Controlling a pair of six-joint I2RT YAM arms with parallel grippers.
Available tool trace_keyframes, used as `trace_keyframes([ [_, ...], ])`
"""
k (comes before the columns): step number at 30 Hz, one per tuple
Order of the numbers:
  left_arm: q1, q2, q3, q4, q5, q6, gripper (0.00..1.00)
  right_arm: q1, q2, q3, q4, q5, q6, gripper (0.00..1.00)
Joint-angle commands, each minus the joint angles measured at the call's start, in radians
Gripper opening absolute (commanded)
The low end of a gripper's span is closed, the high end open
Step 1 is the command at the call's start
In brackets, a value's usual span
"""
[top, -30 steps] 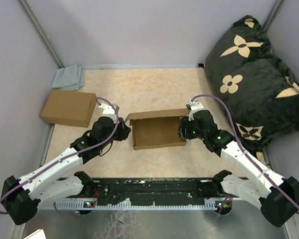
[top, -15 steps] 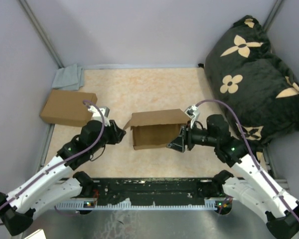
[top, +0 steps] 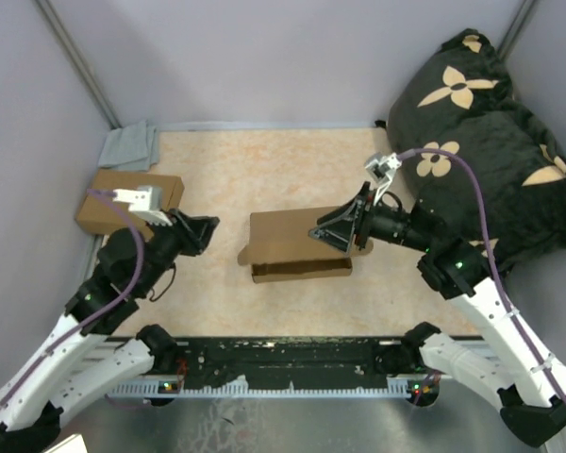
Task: Fold the paper box
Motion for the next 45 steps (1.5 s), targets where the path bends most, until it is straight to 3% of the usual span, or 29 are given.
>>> trace_keyframes([
  [1,-0.005,-0.102,-0.015,0.067,-0.091,0.024,0.37,0.006,-0.014,0.100,0.013,0.085,0.000,0.52],
  [5,-0.005,-0.055,-0.075,0.171,-0.069,0.047,0.39,0.005,0.036,0.107,-0.057,0.239,-0.032,0.55],
  [11,-0.005,0.362,0.004,0.171,0.069,0.055,0.39,-0.108,0.203,0.005,-0.024,0.190,0.006,0.57],
  [15,-0.005,0.536,0.003,0.227,0.123,0.013,0.39,-0.116,0.247,-0.112,-0.009,0.436,-0.016,0.54],
  [20,-0.005,0.678,-0.042,0.249,0.112,-0.005,0.38,-0.116,0.351,-0.230,0.025,0.519,-0.028,0.50],
  [29,-0.005,0.837,-0.034,0.192,0.111,-0.016,0.37,-0.113,0.495,-0.290,0.057,0.546,-0.017,0.50],
  [38,0.005,0.892,0.133,0.114,-0.060,0.044,0.38,-0.113,0.551,-0.225,0.102,0.552,-0.009,0.50],
  [45,0.158,0.950,0.298,0.116,0.030,0.117,0.38,-0.113,0.648,-0.094,0.098,0.525,0.010,0.54],
])
